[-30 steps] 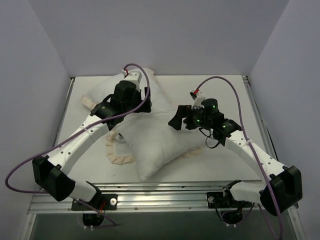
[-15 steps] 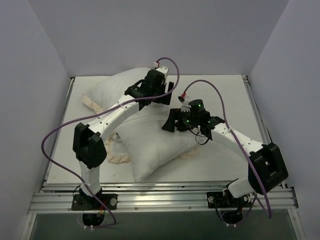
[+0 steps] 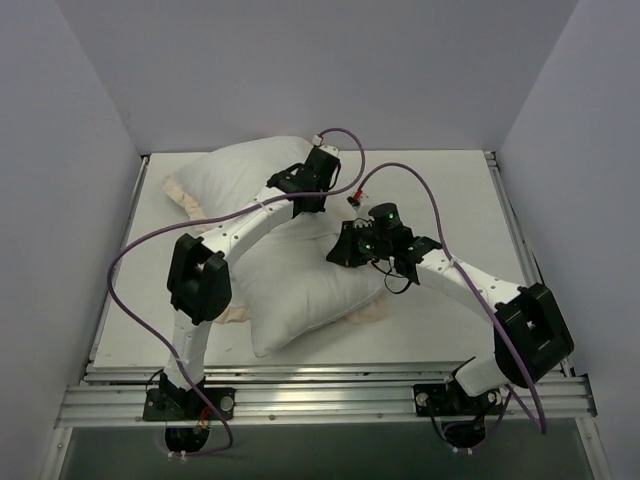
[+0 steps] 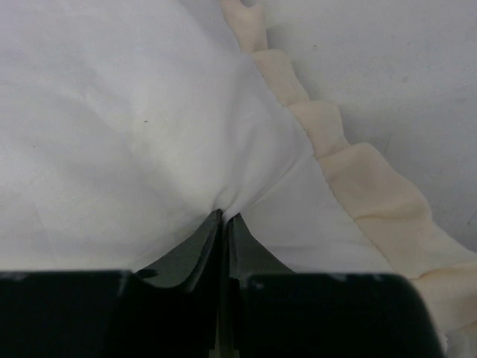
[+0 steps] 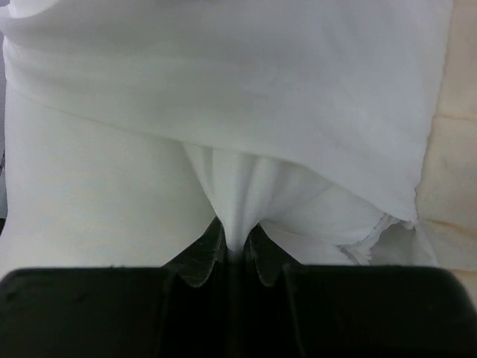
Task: Remove the pillowcase from the pillow
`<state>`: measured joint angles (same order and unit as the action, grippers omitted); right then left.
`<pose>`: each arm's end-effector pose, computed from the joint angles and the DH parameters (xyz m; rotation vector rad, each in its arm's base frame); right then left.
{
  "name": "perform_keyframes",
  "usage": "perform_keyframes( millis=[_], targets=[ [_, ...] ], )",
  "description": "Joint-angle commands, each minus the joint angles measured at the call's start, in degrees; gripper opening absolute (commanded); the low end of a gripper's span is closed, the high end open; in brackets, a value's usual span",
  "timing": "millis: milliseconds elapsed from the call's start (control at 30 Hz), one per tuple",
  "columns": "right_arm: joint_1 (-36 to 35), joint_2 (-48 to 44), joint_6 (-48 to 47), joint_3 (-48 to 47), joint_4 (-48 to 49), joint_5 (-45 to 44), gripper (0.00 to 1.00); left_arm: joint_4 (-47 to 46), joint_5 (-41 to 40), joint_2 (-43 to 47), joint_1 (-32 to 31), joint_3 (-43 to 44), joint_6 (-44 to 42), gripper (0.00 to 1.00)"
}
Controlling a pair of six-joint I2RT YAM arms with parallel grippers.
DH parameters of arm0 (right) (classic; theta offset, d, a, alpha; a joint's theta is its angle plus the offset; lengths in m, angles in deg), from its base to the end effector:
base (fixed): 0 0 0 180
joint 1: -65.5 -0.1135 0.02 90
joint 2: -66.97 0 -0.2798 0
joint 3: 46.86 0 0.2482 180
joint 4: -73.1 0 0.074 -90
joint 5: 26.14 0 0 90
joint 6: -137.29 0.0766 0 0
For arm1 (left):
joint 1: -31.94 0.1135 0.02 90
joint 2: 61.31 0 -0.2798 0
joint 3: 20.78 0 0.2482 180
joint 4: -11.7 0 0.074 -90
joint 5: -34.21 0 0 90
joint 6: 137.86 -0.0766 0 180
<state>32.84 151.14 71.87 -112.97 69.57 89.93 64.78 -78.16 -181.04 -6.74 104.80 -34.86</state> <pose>0.2852 0.2228 0.2624 -0.4654 2.0187 1.0822 0.4117 -0.2922 0.2754 0.3390 2.2921 0.0168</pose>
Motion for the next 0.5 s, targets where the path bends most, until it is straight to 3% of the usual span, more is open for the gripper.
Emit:
perform_keyframes(
  millis=[0,67,467],
  targets=[
    [-0.7,-2.9,-3.0,0.4,-4.6,-3.0,0.0,2.5,-4.0,-0.9,1.8,2.3,-0.5,0.13],
    [-1.4,-3.9,-4.4,-0.7,-7.8,-5.2,0.0,0.3,-5.7,0.5,3.6,2.3,-1.2,0.03],
    [-3.1,-28.0,-7.8,-10.1,-28.5,-7.4,0.0,0.5,-14.9,-0.5,15.5,19.8,-4.2,0.02]
  ],
)
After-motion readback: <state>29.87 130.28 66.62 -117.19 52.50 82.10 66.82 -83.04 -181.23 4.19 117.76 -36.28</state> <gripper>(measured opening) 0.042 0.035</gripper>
